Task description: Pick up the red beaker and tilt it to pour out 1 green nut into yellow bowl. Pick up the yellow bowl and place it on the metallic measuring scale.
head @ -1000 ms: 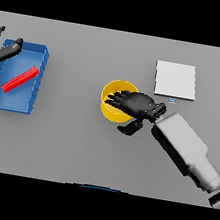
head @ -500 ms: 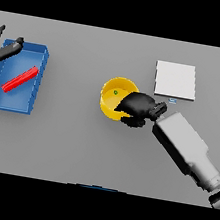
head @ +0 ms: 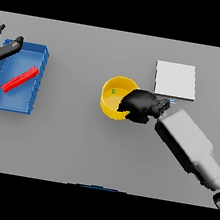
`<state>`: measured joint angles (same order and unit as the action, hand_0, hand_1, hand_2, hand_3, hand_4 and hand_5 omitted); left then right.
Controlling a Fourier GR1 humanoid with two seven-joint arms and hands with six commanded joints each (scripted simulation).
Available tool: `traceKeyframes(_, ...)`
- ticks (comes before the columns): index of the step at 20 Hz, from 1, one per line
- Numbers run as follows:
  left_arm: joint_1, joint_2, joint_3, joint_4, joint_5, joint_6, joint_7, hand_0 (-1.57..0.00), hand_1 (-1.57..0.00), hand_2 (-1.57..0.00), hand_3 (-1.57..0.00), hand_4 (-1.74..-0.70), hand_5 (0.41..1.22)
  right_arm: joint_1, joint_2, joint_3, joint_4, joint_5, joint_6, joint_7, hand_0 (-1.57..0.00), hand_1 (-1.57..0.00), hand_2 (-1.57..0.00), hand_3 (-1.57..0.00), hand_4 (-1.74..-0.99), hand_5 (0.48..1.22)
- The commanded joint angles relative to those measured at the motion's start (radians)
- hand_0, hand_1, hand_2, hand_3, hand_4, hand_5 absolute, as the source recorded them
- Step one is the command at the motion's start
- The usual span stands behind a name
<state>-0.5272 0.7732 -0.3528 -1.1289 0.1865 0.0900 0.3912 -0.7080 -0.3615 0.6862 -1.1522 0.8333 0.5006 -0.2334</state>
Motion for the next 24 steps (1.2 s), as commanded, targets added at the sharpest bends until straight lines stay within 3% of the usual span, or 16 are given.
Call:
traceKeyframes(1, 0.01, 0.007, 0.0, -0.014, -0.001, 0.007, 0.002, 0.0, 0.0, 0.0, 0.0, -0.78, 0.704, -0.009, 0.01, -0.006, -0.004, -0.003, 0.012, 0.03, -1.52, -1.52, -1.41, -1.18, -1.724, 1.209)
traceKeyframes(4, 0.012, 0.01, -0.004, -0.013, -0.006, 0.001, -0.004, 0.0, 0.0, 0.0, 0.0, -0.77, 0.707, -0.011, -0.035, -0.034, -0.072, -0.031, 0.061, 0.036, -1.55, -1.54, -1.46, -1.16, -1.732, 1.215)
traceKeyframes(9, -0.019, -0.006, 0.008, 0.009, 0.009, -0.004, -0.001, 0.0, 0.0, 0.0, 0.0, -0.79, 0.702, -0.009, -0.072, -0.071, -0.166, -0.044, 0.101, 0.136, -1.56, -1.56, -1.45, -1.2, -1.738, 1.219)
traceKeyframes(13, 0.0, 0.006, 0.017, -0.012, 0.021, -0.004, -0.013, 0.0, 0.0, 0.0, 0.0, -0.8, 0.704, -0.004, -0.088, -0.097, -0.204, -0.061, 0.118, 0.174, -1.52, -1.57, -1.52, -1.18, -1.74, 1.219)
traceKeyframes(17, 0.027, 0.004, 0.021, -0.05, 0.048, -0.001, 0.014, 0.0, 0.0, 0.0, 0.0, -0.83, 0.723, -0.033, -0.124, -0.143, -0.163, -0.055, 0.068, 0.179, -1.55, -1.57, -1.5, -1.17, -1.741, 1.22)
traceKeyframes(24, 0.027, 0.009, 0.014, -0.076, 0.045, 0.012, 0.063, 0.0, 0.0, 0.0, 0.0, -0.85, 0.754, -0.104, -0.166, -0.207, 0.055, -0.029, -0.072, 0.138, -1.57, -1.57, -1.55, -1.16, -1.741, 1.221)
